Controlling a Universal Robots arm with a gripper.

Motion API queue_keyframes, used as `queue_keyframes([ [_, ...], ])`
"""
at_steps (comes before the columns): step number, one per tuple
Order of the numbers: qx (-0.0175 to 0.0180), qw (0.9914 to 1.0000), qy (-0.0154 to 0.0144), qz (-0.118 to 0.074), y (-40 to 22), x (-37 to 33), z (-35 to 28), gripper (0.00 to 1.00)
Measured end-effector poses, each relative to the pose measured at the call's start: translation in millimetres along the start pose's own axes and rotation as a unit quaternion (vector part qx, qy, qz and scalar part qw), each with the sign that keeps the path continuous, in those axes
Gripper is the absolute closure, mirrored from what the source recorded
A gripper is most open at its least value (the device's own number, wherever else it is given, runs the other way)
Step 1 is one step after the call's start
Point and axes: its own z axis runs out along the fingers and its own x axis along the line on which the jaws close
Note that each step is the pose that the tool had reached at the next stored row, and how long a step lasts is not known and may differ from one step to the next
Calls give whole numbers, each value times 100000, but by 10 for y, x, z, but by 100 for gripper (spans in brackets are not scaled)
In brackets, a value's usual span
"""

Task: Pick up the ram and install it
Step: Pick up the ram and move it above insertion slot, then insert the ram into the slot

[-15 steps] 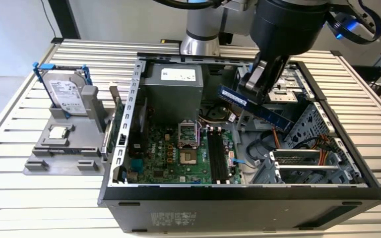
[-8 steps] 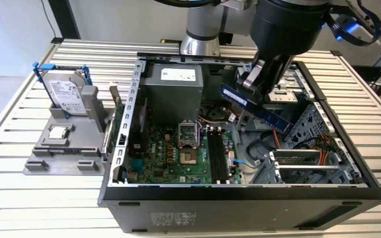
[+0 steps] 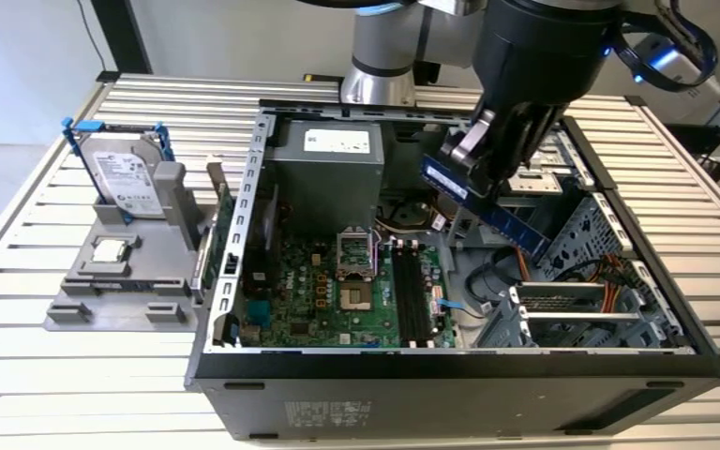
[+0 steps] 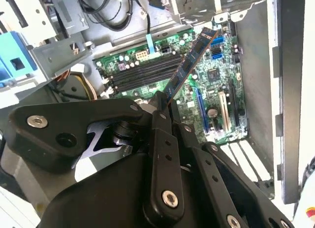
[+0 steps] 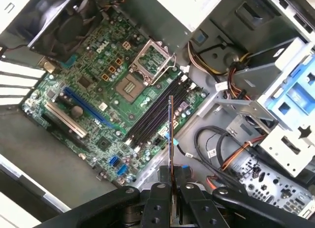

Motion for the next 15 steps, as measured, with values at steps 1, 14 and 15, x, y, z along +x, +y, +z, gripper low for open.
queue_keyframes([
  [1, 34, 99997, 13, 737, 0, 0, 0, 100],
  [14, 321, 99523, 76, 9754, 4, 4, 2, 100],
  [15, 284, 99466, 45, 10318, 5, 6, 2, 100],
])
